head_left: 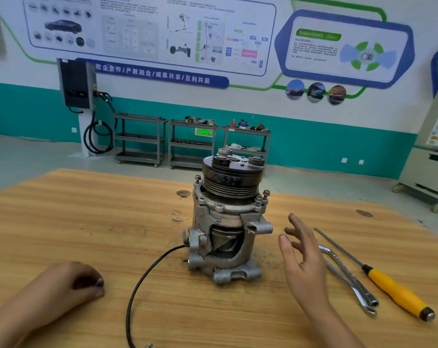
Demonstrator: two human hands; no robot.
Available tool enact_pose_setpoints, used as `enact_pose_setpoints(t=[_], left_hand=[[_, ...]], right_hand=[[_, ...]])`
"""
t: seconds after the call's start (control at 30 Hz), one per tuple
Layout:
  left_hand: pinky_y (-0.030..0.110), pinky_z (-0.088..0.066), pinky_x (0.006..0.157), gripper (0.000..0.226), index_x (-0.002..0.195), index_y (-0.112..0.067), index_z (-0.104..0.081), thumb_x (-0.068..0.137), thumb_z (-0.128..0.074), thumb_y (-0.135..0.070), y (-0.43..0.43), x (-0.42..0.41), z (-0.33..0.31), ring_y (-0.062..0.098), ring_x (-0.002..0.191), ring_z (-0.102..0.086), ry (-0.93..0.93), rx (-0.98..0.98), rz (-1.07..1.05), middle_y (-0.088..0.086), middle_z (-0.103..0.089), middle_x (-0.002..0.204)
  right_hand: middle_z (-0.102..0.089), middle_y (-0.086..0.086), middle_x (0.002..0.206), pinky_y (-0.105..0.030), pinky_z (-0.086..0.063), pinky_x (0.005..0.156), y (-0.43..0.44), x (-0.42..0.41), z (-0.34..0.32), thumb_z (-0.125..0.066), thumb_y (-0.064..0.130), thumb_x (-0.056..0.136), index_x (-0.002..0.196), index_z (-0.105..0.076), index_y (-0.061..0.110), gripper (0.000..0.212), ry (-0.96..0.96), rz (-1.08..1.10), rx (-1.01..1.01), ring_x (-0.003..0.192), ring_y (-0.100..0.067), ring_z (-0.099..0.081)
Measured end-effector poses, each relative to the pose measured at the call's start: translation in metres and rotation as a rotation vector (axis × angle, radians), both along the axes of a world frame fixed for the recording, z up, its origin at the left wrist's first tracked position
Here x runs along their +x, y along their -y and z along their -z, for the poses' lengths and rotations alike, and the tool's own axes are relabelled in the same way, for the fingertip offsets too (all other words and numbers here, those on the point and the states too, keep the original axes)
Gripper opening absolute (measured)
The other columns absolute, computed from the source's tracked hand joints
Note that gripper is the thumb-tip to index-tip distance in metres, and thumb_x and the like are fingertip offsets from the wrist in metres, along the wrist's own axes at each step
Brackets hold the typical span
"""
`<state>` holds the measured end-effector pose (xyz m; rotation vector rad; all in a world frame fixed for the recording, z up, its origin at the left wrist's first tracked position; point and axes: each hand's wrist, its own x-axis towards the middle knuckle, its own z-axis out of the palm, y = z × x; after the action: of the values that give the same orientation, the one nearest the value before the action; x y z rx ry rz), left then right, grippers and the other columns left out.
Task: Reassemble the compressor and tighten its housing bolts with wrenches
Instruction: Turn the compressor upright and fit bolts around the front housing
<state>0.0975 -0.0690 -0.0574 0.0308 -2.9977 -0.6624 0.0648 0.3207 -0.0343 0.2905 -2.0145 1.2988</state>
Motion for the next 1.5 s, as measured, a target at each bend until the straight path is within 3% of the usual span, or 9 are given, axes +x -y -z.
enact_pose_setpoints(t=[0.1, 0.2, 0.3, 0.43, 0.7, 0.9, 1.1, 1.4, 1.5], left_hand=[[0.009, -0.043, 0.062, 0.032, 0.062, -0.039, -0.063, 0.076, -0.076, -0.013, -0.017, 0.004, -0.003, 0.002, 0.066, -0.060, -0.125, 0.094, 0.037, -0.009, -0.067, 0.067], [0.019, -0.047, 0.053, 0.030, 0.078, -0.022, -0.070, 0.085, -0.060, 0.005, -0.048, 0.005, -0.031, 0.009, 0.056, -0.061, -0.262, 0.456, 0.108, 0.000, -0.069, 0.069], [0.015, -0.045, 0.055, 0.033, 0.100, -0.025, -0.067, 0.086, -0.056, 0.002, -0.080, -0.004, -0.076, 0.004, 0.055, -0.054, -0.418, 0.516, 0.319, -0.001, -0.062, 0.070], [0.014, -0.044, 0.062, 0.038, 0.114, -0.039, -0.054, 0.095, -0.043, -0.008, -0.119, -0.018, -0.117, 0.002, 0.066, -0.053, -0.397, 0.541, 0.488, -0.006, -0.054, 0.075], [0.015, -0.050, 0.074, 0.031, 0.083, -0.034, -0.052, 0.080, -0.069, -0.008, -0.131, -0.041, -0.134, 0.000, 0.080, -0.061, -0.558, 0.266, 0.411, -0.015, -0.061, 0.082], [0.003, -0.045, 0.075, 0.020, 0.098, -0.012, -0.070, 0.079, -0.070, -0.004, -0.132, -0.048, -0.135, -0.001, 0.078, -0.060, -0.655, 0.105, 0.413, -0.018, -0.060, 0.081], [0.001, -0.037, 0.071, 0.023, 0.106, -0.013, -0.071, 0.085, -0.065, -0.006, -0.136, -0.049, -0.138, 0.005, 0.084, -0.056, -0.682, -0.080, 0.571, -0.005, -0.065, 0.097], [0.008, -0.039, 0.090, 0.032, 0.122, -0.021, -0.055, 0.091, -0.047, -0.016, -0.134, -0.047, -0.102, 0.001, 0.106, -0.054, -0.716, 0.212, 0.571, -0.014, -0.058, 0.112], [0.011, -0.042, 0.092, 0.041, 0.128, -0.036, -0.043, 0.091, -0.047, -0.017, -0.137, -0.050, -0.086, -0.003, 0.110, -0.054, -0.678, 0.586, 0.553, -0.018, -0.056, 0.120]], right_hand=[[-0.050, 0.014, 0.127, -0.032, -0.046, 0.091, 0.005, 0.001, 0.002, -0.046, 0.048, 0.078, 0.125, -0.042, 0.039, 0.048, 0.046, -0.029, -0.001, 0.107, 0.007, -0.050], [-0.049, 0.016, 0.130, -0.026, -0.044, 0.091, 0.012, 0.003, 0.003, -0.047, 0.046, 0.078, 0.123, -0.040, 0.045, 0.045, 0.053, -0.079, 0.037, 0.110, 0.009, -0.049], [-0.042, 0.028, 0.127, -0.029, -0.044, 0.096, 0.014, 0.005, 0.004, -0.048, 0.044, 0.078, 0.122, -0.039, 0.048, 0.044, 0.070, -0.115, 0.056, 0.118, 0.000, -0.049], [-0.048, 0.019, 0.125, -0.016, -0.042, 0.081, 0.011, 0.008, 0.003, -0.051, 0.045, 0.076, 0.119, -0.042, 0.048, 0.044, 0.086, -0.142, 0.031, 0.106, 0.013, -0.050], [-0.046, 0.025, 0.123, -0.015, -0.043, 0.080, 0.011, 0.007, 0.003, -0.048, 0.056, 0.071, 0.119, -0.040, 0.050, 0.049, 0.130, -0.157, 0.019, 0.104, 0.013, -0.051], [-0.046, 0.026, 0.122, -0.013, -0.042, 0.078, 0.011, 0.008, 0.002, -0.047, 0.061, 0.068, 0.116, -0.038, 0.051, 0.050, 0.168, -0.154, 0.026, 0.104, 0.017, -0.049], [-0.050, 0.027, 0.117, -0.014, -0.042, 0.078, 0.011, 0.007, 0.004, -0.051, 0.052, 0.071, 0.111, -0.041, 0.052, 0.041, 0.169, -0.162, 0.021, 0.103, 0.014, -0.052], [-0.057, 0.021, 0.111, -0.016, -0.043, 0.077, 0.011, 0.007, 0.005, -0.058, 0.037, 0.080, 0.108, -0.045, 0.049, 0.033, 0.174, -0.167, 0.020, 0.100, 0.011, -0.055], [-0.057, 0.021, 0.111, -0.017, -0.044, 0.079, 0.009, 0.006, 0.008, -0.063, 0.019, 0.086, 0.108, -0.045, 0.049, 0.041, 0.176, -0.156, 0.043, 0.099, 0.011, -0.055]])
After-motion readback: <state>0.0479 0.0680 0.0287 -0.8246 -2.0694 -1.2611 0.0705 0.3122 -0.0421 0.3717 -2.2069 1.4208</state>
